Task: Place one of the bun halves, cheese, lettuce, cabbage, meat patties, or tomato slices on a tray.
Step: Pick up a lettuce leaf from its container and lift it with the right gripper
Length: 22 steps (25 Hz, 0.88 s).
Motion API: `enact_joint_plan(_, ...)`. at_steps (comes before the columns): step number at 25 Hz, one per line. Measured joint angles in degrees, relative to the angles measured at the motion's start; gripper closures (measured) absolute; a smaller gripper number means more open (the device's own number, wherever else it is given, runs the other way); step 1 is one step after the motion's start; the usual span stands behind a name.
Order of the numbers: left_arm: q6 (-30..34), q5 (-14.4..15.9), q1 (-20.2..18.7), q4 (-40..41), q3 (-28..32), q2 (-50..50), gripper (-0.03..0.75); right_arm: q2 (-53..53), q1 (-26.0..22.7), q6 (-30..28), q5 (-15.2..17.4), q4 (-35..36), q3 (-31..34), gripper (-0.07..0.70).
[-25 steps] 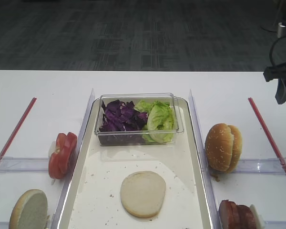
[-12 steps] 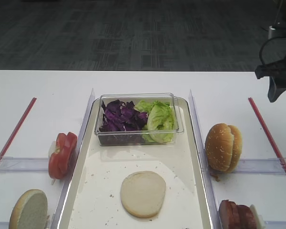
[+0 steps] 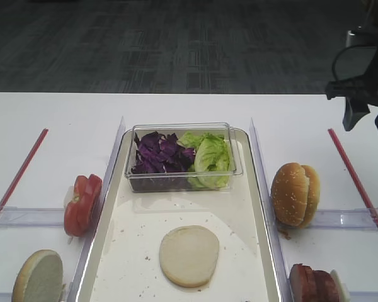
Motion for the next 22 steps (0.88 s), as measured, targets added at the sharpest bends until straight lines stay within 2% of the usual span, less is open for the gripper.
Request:
enact_joint_plan(11, 0.0, 0.0, 0.0, 0.0, 0.0, 0.0, 0.413, 1.9, 8.3, 7.5, -0.5, -0.4, -1.6, 0.206)
enact_joint_plan(22, 0.0, 0.0, 0.0, 0.0, 0.0, 0.0, 0.413, 6.3, 18.2, 14.6, 0.4, 0.0, -8.5, 0.206)
